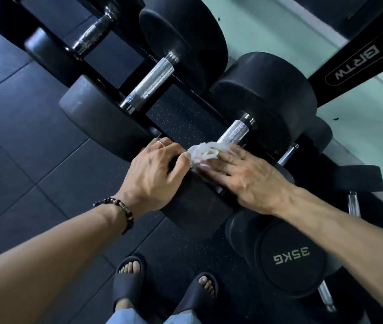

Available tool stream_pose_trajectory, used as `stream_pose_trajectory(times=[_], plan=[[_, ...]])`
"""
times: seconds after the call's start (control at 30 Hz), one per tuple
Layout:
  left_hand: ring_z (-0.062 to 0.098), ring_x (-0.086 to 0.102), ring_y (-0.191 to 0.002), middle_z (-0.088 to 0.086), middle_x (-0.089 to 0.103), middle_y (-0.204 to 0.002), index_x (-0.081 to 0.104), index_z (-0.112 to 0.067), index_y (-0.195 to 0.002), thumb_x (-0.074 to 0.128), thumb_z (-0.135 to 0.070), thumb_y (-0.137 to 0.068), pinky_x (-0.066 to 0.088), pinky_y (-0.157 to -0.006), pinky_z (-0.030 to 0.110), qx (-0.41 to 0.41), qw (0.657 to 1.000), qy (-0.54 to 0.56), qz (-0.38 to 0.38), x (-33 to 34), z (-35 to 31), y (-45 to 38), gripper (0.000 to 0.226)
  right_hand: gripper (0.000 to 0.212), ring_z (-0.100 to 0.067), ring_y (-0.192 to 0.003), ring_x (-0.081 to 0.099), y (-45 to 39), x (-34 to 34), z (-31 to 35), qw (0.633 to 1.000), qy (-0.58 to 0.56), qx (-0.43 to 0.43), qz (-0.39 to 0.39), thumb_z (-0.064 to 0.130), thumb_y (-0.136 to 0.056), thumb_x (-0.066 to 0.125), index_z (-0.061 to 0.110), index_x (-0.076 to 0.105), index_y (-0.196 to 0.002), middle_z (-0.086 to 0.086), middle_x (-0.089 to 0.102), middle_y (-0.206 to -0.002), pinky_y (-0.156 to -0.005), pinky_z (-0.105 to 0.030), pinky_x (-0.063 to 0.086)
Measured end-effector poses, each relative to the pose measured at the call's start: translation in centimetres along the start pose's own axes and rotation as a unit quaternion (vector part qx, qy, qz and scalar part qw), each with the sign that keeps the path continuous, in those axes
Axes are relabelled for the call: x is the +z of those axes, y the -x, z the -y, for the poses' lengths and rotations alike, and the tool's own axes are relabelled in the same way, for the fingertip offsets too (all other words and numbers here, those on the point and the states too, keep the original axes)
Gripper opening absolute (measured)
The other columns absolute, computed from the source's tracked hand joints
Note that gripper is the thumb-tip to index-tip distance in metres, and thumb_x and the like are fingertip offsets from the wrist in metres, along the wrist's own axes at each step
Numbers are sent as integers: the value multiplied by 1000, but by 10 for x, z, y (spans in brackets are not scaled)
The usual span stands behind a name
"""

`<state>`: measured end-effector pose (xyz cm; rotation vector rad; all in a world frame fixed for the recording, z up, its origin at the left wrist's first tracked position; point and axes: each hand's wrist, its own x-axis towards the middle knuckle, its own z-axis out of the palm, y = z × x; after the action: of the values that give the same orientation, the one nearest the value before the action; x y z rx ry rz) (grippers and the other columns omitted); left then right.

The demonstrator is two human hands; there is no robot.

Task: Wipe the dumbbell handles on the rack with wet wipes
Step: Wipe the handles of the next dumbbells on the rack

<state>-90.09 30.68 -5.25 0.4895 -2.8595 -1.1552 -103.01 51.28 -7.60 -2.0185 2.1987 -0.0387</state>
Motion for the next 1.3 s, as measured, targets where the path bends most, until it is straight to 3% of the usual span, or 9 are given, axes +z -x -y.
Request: stream_pose_trajectory(times=[0.13, 0.27, 0.4, 0.6, 0.73, 0.9, 1.0, 1.1, 1.3], plan=[[10, 54, -99, -8, 63, -98, 68, -23, -93, 31, -50, -94, 46, -89, 36, -7, 1000, 8, 0, 1, 1, 1, 46, 63, -39, -140, 42, -5, 3, 0, 979, 12, 196, -59, 1, -86, 36, 5, 44, -148, -16, 46, -152, -124, -48, 18], [10, 54, -99, -8, 63, -100, 69, -23, -94, 30, -50, -94, 46, -89, 35, -4, 1000, 5, -1, 1, 0, 0, 47, 61, -36, -140, 44, -5, 2, 13, 998, -43, 44, -18, 3, -88, 29, 7, 50, -145, -13, 52, -148, -118, -48, 35], [11, 54, -99, -8, 62, -100, 68, -22, -93, 31, -49, -94, 45, -89, 34, -1, 1000, 10, 0, 1, 1, 1, 46, 63, -42, -131, 52, -9, -13, -18, 977, -42, 206, -40, 0, -85, 29, 8, 51, -144, -15, 52, -147, -88, -53, 58], [10, 54, -98, -8, 63, -97, 69, -22, -93, 31, -48, -94, 45, -88, 34, -3, 1000, 8, -2, 0, -1, 0, 46, 63, -40, -137, 47, -2, -6, 5, 998, -48, 33, 4, 2, -88, 23, 5, 48, -146, -17, 50, -149, -96, -51, 56], [11, 54, -98, -8, 63, -98, 68, -22, -92, 31, -49, -95, 46, -88, 35, -2, 1000, 9, 2, 0, 1, 0, 46, 65, -46, -136, 45, -11, -10, -14, 974, -53, 221, -13, 6, -87, 21, 2, 39, -150, -22, 41, -154, -94, -58, 54], [11, 54, -98, -8, 63, -98, 69, -20, -91, 30, -50, -93, 45, -88, 33, -2, 1000, 8, 2, -1, -1, 0, 48, 60, -36, -137, 48, -2, -7, 4, 995, -79, 61, 1, 9, -89, 30, 5, 49, -145, -14, 48, -151, -102, -50, 52], [11, 54, -99, -7, 63, -98, 68, -19, -90, 29, -50, -93, 45, -87, 33, -2, 1000, 6, 6, -1, -1, 0, 50, 61, -37, -129, 56, -7, -12, -5, 977, -86, 177, -76, 6, -82, 31, 5, 58, -137, -12, 54, -147, -87, -54, 59], [11, 53, -99, -8, 62, -98, 69, -19, -91, 29, -50, -93, 44, -86, 31, -4, 1000, 4, 4, 0, -1, 0, 51, 49, -28, -133, 54, -15, -9, 22, 902, -204, 325, -196, -6, -89, 42, 0, 60, -134, -12, 56, -143, -107, -42, 49], [10, 52, -98, -9, 62, -98, 68, -20, -90, 28, -50, -93, 42, -85, 28, -3, 1000, 0, 8, -1, -1, 0, 50, 24, -11, -89, 72, -16, -16, 50, 535, -391, 628, -408, 1, -87, 69, 10, 77, -107, 5, 75, -91, -84, -28, 60]])
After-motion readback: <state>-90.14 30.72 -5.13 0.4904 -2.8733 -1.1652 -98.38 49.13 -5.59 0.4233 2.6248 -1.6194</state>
